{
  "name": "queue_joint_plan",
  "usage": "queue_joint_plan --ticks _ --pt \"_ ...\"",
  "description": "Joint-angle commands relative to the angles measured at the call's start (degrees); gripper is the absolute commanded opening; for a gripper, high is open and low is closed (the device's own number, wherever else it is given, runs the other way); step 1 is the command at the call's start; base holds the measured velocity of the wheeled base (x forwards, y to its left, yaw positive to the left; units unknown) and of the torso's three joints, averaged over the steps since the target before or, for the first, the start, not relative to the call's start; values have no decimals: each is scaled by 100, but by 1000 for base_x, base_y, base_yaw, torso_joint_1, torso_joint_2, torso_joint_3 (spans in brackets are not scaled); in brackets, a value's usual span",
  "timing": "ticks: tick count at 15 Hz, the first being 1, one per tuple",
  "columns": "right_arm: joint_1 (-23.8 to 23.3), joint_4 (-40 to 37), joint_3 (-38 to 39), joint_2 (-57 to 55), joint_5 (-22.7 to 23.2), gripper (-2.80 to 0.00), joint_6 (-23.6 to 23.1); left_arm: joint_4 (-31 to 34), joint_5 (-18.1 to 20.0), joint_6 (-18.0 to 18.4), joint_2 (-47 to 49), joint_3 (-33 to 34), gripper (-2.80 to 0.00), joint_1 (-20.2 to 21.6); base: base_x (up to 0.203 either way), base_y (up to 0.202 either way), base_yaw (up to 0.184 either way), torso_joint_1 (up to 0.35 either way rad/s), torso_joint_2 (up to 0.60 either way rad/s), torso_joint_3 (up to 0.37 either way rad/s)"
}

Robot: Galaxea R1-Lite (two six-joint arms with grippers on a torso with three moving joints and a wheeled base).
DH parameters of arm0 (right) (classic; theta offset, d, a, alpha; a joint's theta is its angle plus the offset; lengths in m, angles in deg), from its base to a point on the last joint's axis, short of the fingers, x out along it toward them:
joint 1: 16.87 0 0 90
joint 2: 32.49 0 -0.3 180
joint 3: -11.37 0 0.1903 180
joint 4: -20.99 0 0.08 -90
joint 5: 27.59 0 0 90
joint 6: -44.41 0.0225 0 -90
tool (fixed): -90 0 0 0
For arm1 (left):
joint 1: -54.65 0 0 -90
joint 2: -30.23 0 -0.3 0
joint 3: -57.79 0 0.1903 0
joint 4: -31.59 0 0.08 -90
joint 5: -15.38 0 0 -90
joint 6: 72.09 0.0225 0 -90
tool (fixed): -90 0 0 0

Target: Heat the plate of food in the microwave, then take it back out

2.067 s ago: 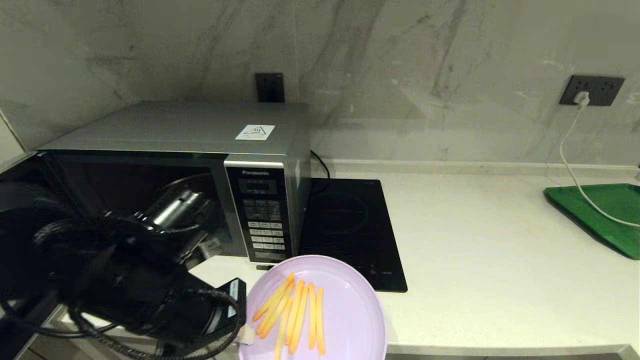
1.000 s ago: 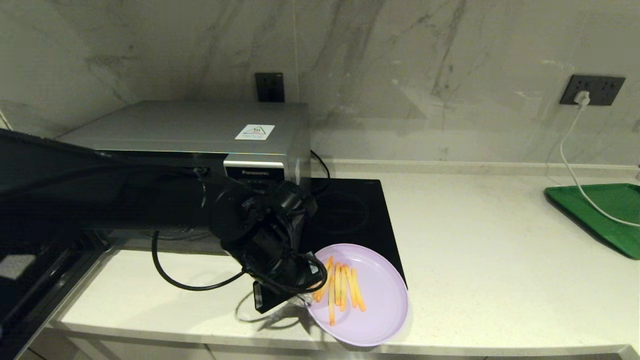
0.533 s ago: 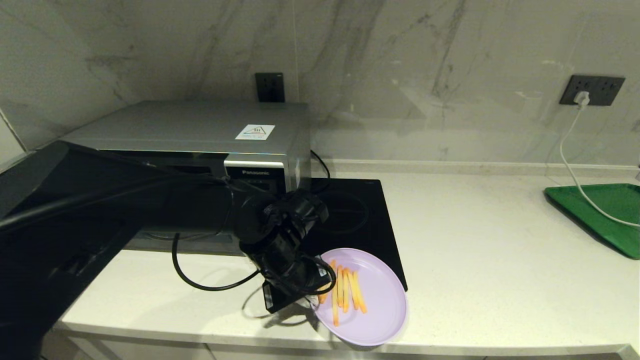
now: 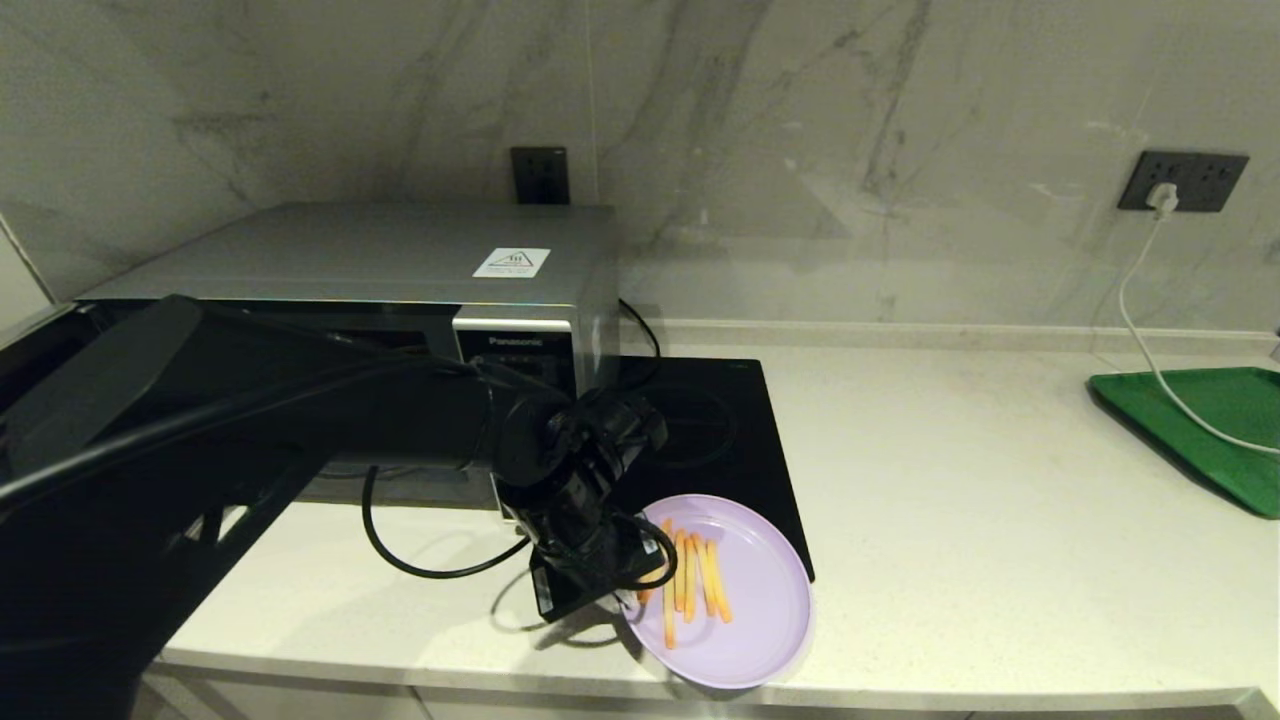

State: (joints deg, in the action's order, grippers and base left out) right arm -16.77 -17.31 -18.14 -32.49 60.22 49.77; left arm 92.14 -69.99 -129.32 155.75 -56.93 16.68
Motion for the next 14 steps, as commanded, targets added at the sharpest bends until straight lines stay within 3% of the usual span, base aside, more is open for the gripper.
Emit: queue_joint_plan --ticks 1,14 --pt "8 -10 -1 0 0 -280 0 117 -68 -62 217 -230 -280 1 0 0 0 0 0 0" --pt "3 -10 -1 0 0 -280 0 324 -120 -146 243 -365 -280 -131 0 0 0 0 0 0"
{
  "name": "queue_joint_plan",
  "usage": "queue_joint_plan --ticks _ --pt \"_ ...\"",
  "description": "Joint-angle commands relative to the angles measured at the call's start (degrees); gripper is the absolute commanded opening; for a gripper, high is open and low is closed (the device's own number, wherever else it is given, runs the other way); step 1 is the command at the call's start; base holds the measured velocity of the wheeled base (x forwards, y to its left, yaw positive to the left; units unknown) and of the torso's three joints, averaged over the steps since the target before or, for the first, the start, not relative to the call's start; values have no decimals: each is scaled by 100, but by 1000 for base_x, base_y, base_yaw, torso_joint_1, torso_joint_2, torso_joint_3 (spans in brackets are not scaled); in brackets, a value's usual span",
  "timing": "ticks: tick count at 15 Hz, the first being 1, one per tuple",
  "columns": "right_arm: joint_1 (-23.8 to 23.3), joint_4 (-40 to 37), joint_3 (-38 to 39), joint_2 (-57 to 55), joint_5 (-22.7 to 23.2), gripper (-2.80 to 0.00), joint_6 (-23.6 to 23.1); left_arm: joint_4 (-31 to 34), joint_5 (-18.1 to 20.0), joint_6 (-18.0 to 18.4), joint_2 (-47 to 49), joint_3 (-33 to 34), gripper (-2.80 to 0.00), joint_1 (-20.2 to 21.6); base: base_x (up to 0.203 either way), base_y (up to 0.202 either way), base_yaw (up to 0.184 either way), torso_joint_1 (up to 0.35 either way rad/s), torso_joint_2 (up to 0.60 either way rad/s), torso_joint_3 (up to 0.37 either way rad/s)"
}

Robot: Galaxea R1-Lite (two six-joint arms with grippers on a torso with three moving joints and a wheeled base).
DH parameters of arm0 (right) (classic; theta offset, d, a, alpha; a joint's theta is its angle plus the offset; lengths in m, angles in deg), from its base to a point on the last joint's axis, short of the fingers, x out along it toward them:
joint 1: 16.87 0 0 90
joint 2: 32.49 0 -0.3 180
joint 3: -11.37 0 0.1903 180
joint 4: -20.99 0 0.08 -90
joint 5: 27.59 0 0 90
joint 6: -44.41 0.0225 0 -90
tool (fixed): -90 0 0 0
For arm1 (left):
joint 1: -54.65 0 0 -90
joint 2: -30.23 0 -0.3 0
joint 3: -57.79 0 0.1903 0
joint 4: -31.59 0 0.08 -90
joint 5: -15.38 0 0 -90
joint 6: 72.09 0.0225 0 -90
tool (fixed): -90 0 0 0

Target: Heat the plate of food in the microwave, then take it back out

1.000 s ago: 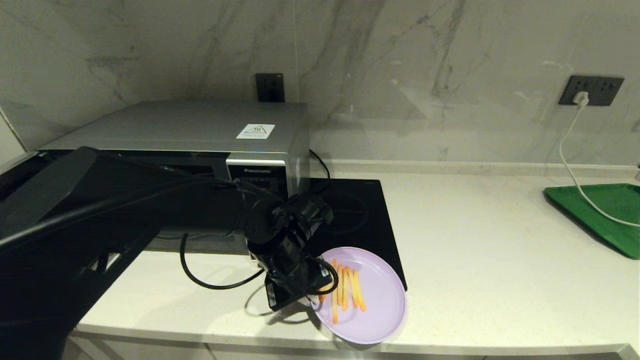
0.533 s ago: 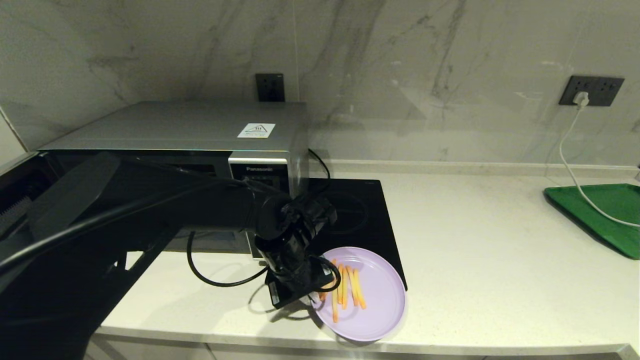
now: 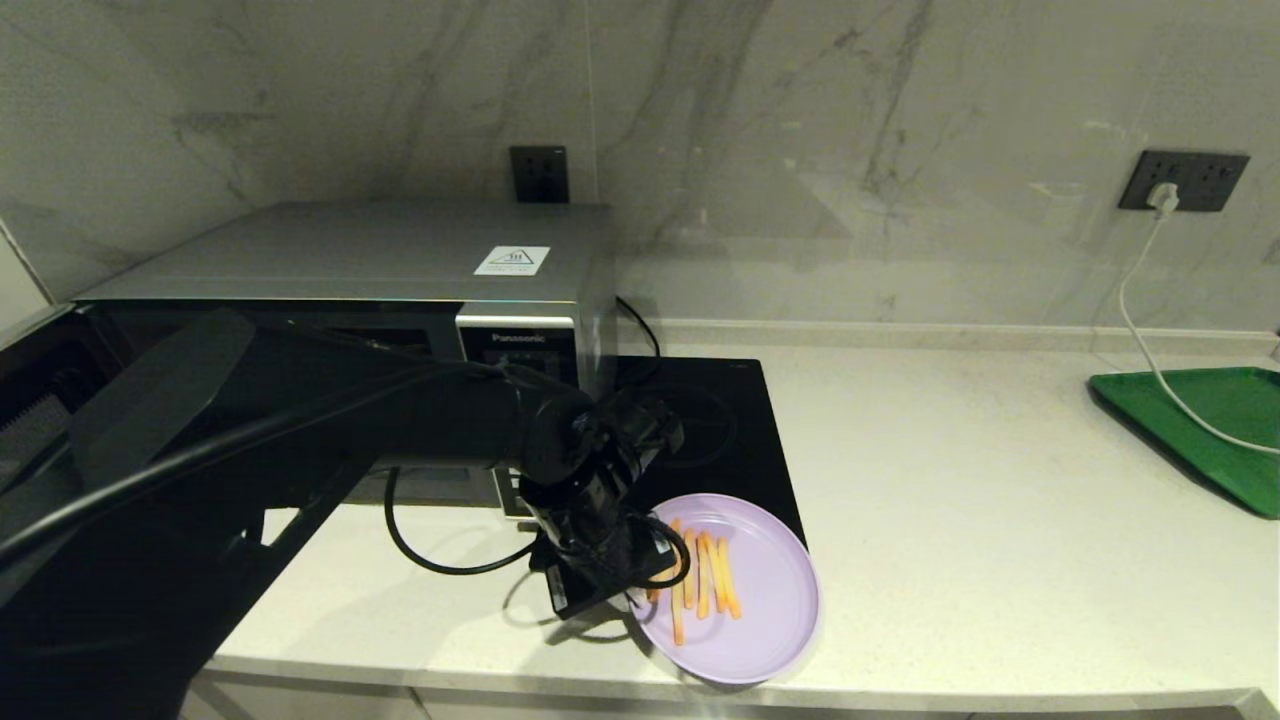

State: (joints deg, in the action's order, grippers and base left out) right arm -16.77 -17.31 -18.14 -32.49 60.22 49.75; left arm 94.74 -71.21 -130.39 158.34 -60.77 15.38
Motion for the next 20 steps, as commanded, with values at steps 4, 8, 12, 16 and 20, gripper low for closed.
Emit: queue_joint_plan --ticks 4,8,12,16,20 --pt "-1 -10 -1 0 0 -280 2 240 -188 -42 -87 6 0 -1 0 0 0 0 0 0" --pt "-1 -10 -1 0 0 -280 2 240 -201 -56 -224 36 0 -1 0 0 0 0 0 0" --pt "5 -10 -1 0 0 -280 2 240 -186 -59 -615 125 0 150 0 0 0 0 0 0" --pt "-1 -10 -1 0 0 -280 2 233 -182 -47 -1669 1065 -280 192 0 0 0 0 0 0" --pt "0 -10 -1 0 0 -280 2 83 -188 160 -3340 2536 -280 559 0 0 0 0 0 0"
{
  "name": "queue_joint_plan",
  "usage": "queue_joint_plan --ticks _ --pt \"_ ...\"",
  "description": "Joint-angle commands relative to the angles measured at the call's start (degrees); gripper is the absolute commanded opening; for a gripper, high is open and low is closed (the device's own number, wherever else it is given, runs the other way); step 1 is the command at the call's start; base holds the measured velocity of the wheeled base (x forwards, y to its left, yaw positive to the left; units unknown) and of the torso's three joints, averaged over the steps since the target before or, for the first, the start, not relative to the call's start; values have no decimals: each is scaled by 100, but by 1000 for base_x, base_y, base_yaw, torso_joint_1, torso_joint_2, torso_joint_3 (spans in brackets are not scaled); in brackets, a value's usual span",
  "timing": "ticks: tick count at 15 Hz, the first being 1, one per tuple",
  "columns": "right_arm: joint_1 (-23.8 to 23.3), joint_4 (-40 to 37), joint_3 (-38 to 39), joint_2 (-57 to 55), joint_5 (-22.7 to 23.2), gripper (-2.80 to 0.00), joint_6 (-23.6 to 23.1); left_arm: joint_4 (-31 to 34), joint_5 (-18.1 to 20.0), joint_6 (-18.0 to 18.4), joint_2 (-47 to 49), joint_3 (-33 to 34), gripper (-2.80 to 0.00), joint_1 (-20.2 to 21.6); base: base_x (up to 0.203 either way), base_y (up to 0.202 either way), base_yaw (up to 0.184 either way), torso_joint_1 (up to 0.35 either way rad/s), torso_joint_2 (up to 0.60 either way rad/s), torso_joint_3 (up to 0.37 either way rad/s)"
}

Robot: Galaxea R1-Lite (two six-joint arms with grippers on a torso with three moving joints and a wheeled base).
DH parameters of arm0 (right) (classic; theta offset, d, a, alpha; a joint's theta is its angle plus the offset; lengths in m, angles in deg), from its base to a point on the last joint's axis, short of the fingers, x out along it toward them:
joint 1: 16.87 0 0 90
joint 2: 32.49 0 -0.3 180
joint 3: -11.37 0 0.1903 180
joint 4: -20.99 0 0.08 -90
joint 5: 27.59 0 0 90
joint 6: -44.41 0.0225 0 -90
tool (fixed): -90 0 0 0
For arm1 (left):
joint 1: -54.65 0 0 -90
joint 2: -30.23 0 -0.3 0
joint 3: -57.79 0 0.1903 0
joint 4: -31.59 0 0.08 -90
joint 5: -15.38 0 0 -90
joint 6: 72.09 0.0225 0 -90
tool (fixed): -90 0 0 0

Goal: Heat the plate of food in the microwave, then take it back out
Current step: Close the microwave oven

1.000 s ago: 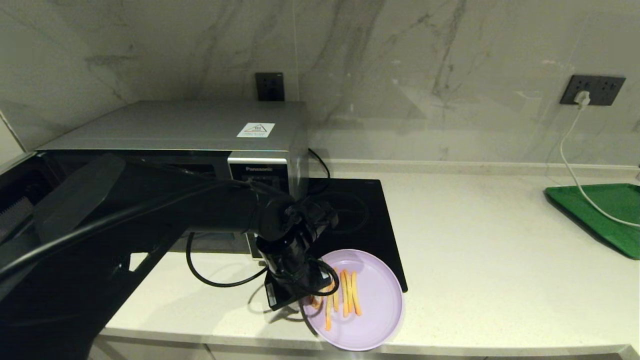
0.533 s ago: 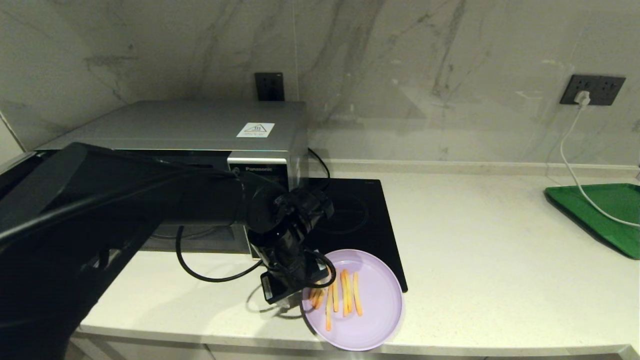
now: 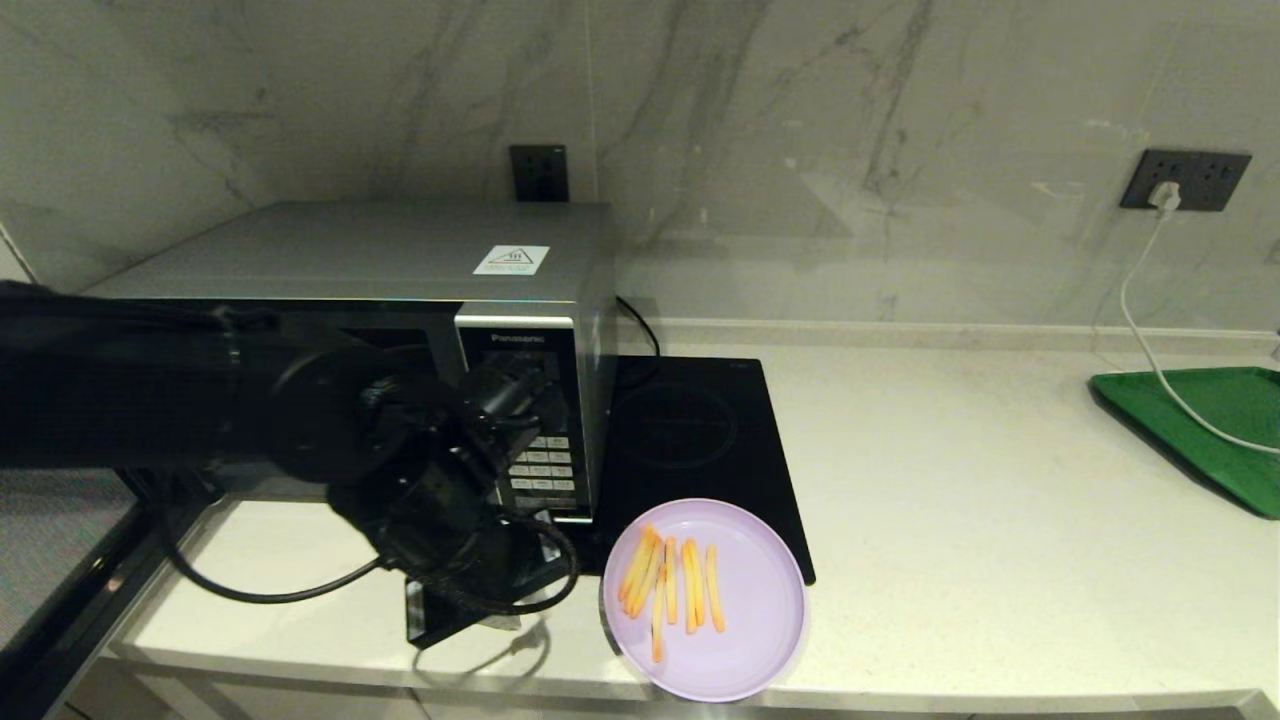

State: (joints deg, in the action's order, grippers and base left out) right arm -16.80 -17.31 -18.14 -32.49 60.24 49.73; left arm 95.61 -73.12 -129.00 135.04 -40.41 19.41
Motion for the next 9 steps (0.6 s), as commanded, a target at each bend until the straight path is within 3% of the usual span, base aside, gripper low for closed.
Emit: queue_joint_plan --ticks 1,3,4,7,9 --pt "4 -6 -1 0 -3 -280 5 -24 5 116 -1513 828 -280 289 0 0 0 0 0 0" --pt "7 -10 -1 0 -3 -280 5 -4 -6 400 -2494 1228 -280 655 0 0 0 0 0 0" --pt "1 -10 -1 0 -3 -280 5 82 -18 705 -2927 1289 -280 1050 0 0 0 0 0 0" --pt "2 -10 -1 0 -3 -280 5 589 -153 1956 -3375 691 -280 2839 0 0 0 0 0 0" --pt "9 -10 -1 0 -3 -280 5 850 -231 2969 -3424 -229 -280 4183 0 0 0 0 0 0"
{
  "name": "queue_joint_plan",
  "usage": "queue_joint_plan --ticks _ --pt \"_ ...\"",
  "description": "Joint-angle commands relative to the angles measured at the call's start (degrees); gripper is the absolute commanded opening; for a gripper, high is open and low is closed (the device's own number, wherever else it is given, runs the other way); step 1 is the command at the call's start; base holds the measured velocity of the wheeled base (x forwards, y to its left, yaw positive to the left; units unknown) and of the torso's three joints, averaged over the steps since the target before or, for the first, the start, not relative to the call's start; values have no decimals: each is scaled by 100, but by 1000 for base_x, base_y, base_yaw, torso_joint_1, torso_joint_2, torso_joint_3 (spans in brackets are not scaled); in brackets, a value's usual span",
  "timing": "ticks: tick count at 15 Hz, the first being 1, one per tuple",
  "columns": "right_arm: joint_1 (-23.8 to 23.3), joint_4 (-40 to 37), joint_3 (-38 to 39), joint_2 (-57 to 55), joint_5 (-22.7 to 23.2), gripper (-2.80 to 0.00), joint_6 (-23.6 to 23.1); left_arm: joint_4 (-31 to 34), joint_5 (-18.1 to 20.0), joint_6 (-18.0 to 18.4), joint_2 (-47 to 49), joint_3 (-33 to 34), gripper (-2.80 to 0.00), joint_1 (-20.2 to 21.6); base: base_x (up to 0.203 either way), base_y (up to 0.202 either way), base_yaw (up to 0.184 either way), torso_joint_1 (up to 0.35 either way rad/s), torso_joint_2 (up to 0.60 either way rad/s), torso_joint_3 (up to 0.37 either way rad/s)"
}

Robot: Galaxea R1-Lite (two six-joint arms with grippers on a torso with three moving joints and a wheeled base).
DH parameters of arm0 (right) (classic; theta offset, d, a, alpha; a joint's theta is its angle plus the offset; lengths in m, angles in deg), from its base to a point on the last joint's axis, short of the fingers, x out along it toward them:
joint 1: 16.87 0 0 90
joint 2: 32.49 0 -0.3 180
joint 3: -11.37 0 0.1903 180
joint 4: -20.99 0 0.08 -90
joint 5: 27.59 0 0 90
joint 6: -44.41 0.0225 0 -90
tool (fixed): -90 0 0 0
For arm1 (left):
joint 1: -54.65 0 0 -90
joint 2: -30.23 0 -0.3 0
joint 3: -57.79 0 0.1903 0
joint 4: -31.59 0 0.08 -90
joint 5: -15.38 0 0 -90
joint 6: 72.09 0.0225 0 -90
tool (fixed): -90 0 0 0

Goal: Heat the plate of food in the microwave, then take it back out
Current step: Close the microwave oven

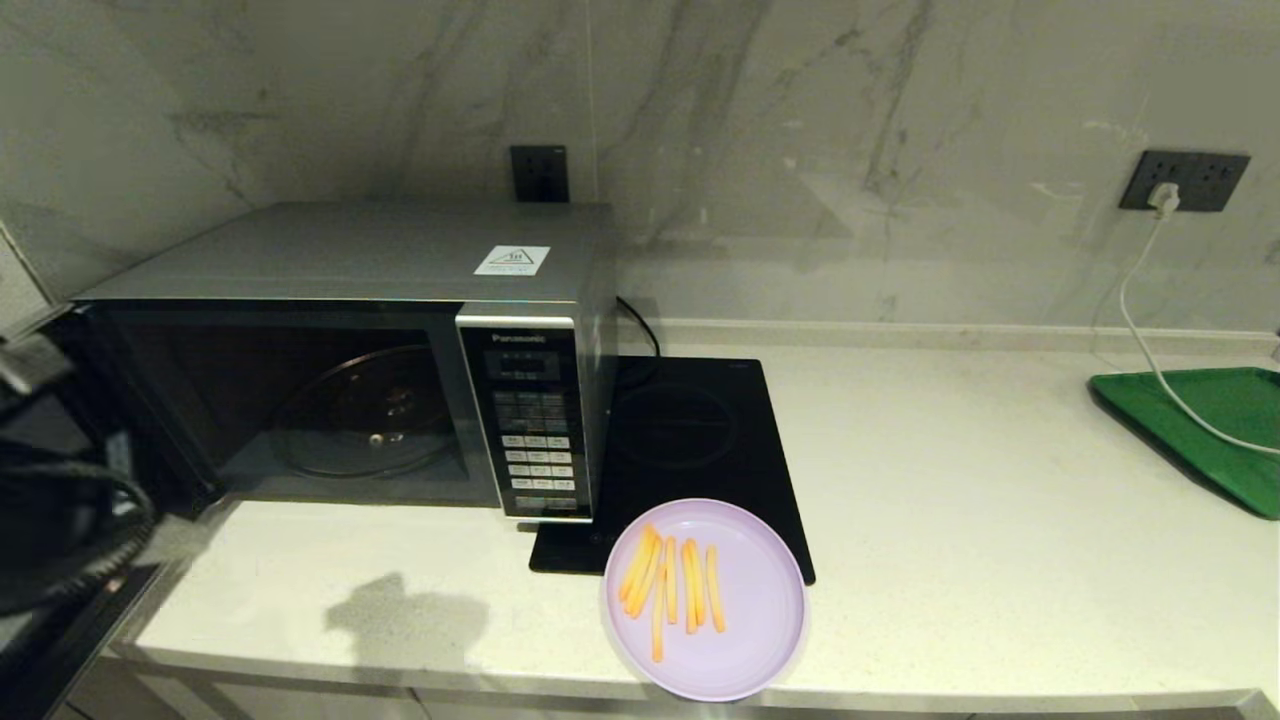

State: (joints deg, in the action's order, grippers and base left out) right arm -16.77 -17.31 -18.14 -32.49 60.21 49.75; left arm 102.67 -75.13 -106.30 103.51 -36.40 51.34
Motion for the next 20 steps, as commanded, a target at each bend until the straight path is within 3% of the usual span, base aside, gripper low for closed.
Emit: queue_joint_plan --ticks 1,3,4,7,14,17,20 --pt "-1 -10 -1 0 0 -280 2 265 -54 1314 -258 -1071 -280 1599 0 0 0 0 0 0" --pt "-1 -2 -1 0 0 -280 2 432 -85 2561 -183 -1787 -280 2783 0 0 0 0 0 0" --pt "4 -8 -1 0 0 -280 2 487 -79 2953 -126 -2200 -280 3202 0 0 0 0 0 0" --pt "-1 -10 -1 0 0 -280 2 578 -60 3551 177 -2745 -280 4251 0 0 0 0 0 0" --pt "7 -10 -1 0 0 -280 2 303 -29 3943 1118 -2805 -280 5433 0 0 0 0 0 0" --pt "-1 -10 -1 0 0 -280 2 237 251 4000 1591 -2799 -280 6030 0 0 0 0 0 0" --pt "-1 -10 -1 0 0 -280 2 243 573 4138 1628 -2502 -280 6194 0 0 0 0 0 0"
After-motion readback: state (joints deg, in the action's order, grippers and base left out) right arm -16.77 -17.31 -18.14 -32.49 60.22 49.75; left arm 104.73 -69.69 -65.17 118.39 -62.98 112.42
